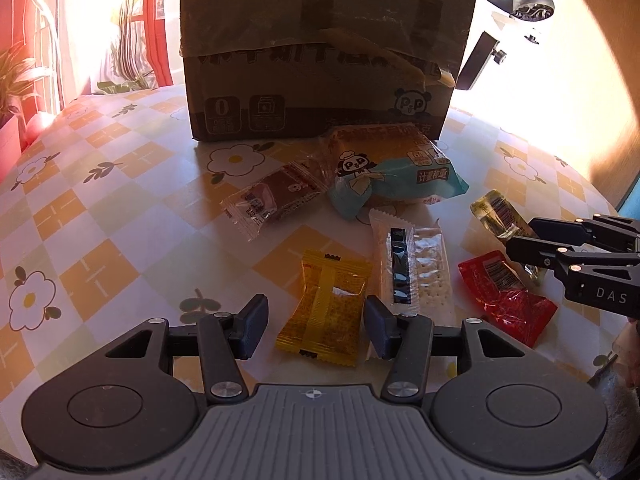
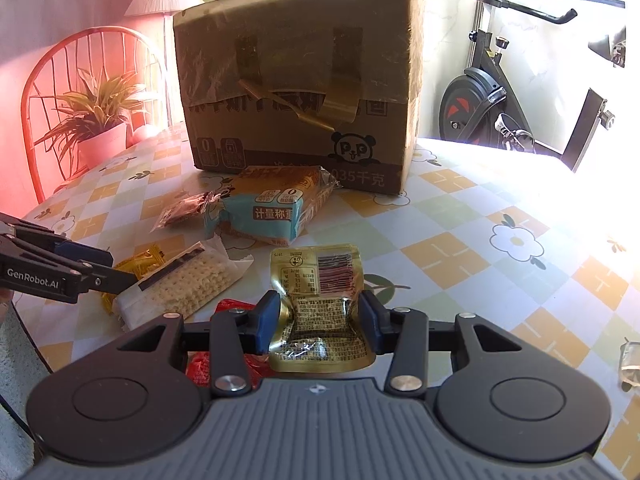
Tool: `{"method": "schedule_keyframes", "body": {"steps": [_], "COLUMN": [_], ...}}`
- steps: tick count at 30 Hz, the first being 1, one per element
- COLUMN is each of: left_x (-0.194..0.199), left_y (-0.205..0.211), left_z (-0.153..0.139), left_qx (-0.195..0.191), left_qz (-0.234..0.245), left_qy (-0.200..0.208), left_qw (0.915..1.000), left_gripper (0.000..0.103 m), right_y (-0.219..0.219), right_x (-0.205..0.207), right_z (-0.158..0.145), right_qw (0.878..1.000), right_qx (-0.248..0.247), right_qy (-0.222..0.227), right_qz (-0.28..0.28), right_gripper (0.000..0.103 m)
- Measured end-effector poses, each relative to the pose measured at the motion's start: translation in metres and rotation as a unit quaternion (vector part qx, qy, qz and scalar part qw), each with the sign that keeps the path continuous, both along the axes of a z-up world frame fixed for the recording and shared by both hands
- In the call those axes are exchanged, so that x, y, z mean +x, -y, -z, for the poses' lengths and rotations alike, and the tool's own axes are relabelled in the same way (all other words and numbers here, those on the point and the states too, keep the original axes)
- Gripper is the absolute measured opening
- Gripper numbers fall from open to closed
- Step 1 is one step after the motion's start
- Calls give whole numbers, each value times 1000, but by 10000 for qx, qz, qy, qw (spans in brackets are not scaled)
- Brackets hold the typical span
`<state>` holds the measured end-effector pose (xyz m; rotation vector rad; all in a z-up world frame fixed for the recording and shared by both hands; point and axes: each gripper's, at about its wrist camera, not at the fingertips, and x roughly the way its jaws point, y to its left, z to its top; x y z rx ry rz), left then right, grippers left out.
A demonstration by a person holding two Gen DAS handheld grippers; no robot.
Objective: Organize snacks
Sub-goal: 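Grasp the gold foil packet with the right gripper while the left grasps the yellow packet, then carry both packets over the box and open both grippers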
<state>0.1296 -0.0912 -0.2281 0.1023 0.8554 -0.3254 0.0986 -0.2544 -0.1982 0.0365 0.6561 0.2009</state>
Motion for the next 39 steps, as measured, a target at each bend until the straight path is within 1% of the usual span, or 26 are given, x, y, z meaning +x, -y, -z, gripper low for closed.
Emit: {"method": "schedule_keyframes", "body": {"steps": [2,4,6,9,14,18,23,26,29,32,37,39], "left_x": [1,1,1,2,1,4,17,25,34,44,69,82], "left_y": [1,1,-2,-11,-25,-31,-44,-51,-56,-52,-48,-39], "left_z": [3,4,3,1,-15,-30,-60,-85,-115,-141,-180,-193], "left_qx": [126,259,246,136,-96,-156,-203,-227,-240,-286,-401,-352], "left_qz": [-26,-63,-96,-240,-434,-539,-817,-870,-838,-783,-688,-591], "left_qy": [74,134,155,172,396,607,926,1238,1585,1841,2127,2256], "left_qw": [9999,9996,9995,9995,9982,9966,9921,9882,9835,9794,9739,9718], "left_gripper": [55,52,35,33,33,33,33,33,33,33,33,33], "right_y": [0,0,0,1,3,5,5,5,4,2,0,-1], "right_x": [0,0,0,0,1,3,8,13,22,33,64,81], "right_z": [-1,-2,-3,-5,-11,-21,-45,-63,-84,-106,-149,-164], "right_qw": [10000,10000,10000,9999,9998,9993,9978,9960,9936,9907,9844,9826], "right_qx": [0,19,29,28,33,11,-42,-27,-61,-128,-199,-271], "right_qy": [17,42,79,111,198,344,646,876,1121,1354,1746,1839], "right_qz": [5,16,24,47,95,141,147,169,133,75,33,5], "right_gripper": [45,45,45,45,45,45,45,45,45,45,45,45]}}
